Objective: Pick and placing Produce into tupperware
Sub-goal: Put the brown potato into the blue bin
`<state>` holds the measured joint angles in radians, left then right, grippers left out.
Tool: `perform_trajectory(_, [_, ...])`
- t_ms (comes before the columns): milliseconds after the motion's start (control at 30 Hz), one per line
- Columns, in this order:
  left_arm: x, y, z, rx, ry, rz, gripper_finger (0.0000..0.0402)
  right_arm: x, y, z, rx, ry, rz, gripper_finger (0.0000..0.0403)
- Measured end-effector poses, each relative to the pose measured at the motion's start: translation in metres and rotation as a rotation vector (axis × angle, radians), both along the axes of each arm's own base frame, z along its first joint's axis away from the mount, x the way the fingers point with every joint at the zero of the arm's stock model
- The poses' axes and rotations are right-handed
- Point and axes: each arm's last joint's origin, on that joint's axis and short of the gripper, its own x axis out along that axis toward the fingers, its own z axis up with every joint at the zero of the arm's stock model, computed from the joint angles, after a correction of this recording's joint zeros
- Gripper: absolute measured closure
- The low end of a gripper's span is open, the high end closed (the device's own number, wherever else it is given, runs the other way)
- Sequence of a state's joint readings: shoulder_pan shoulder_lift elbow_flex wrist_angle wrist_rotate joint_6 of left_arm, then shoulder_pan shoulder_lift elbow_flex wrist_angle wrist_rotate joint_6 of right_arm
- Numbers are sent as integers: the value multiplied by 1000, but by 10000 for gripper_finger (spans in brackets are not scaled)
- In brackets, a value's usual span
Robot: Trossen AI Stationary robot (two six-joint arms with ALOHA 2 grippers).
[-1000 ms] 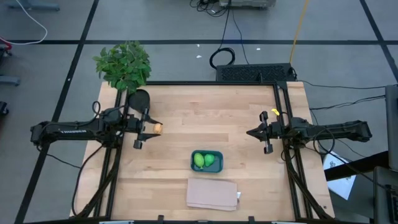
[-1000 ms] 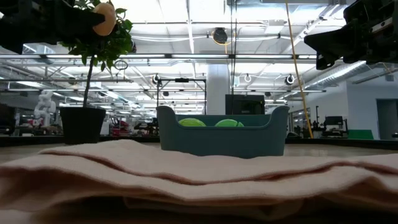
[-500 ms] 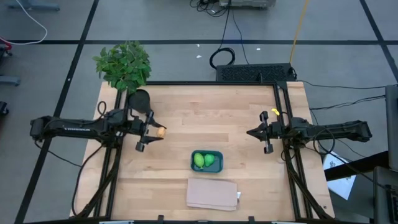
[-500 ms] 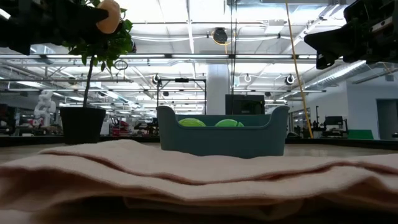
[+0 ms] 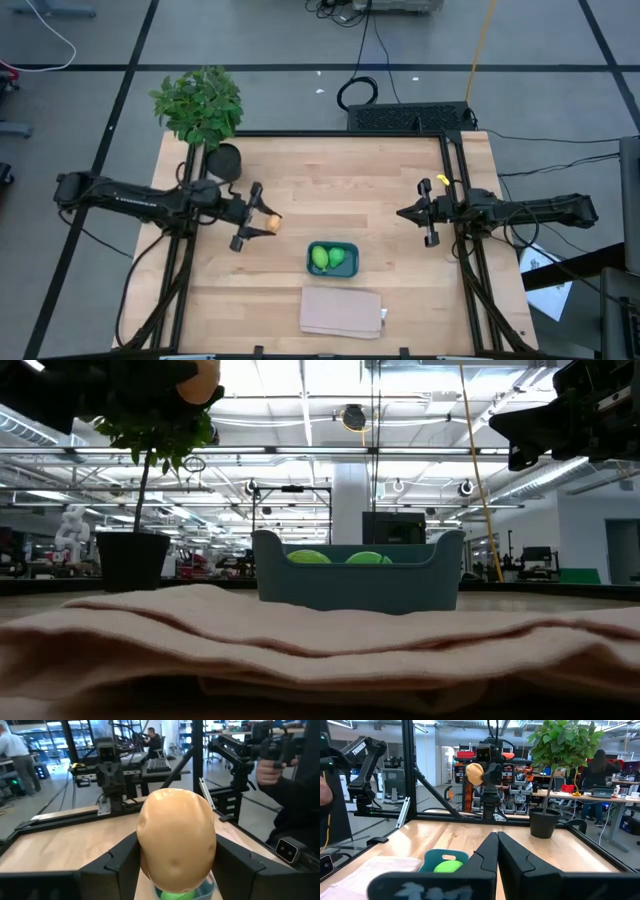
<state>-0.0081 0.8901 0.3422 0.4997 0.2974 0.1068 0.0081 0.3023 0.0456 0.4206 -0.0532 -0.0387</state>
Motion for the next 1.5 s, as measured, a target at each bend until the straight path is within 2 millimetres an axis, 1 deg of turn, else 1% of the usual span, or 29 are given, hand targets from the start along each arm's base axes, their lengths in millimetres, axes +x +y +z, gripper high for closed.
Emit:
perform_trajectory(133, [13,-4,2,15,27,-20,193,0,0,0,0,0,0,403])
perform_trajectory(267, [32,-7,1,17,74,-13,193,0,0,0,0,0,0,403])
perform_trajectory(667, [105,-26,-5,16,206,-50,193,0,0,0,0,1,0,403])
perform_trajectory(867, [138,-36,-18,39,292,-72,193,0,0,-1,0,8,0,403])
perform_trajectory(1033, [166,-39,-21,-48,327,-38,193,0,0,-1,0,7,0,403])
perform_trajectory(1133, [180,-44,-22,-106,347,-18,193,0,0,-1,0,7,0,403])
perform_trajectory(1267, [191,-54,-25,-123,405,-16,193,0,0,-1,-1,7,0,403])
perform_trajectory(1400, [197,-66,-34,-7,478,-58,193,0,0,-1,-3,10,0,403])
perform_trajectory(1500, [200,-72,-35,88,523,-96,193,0,0,-1,-3,13,-1,403])
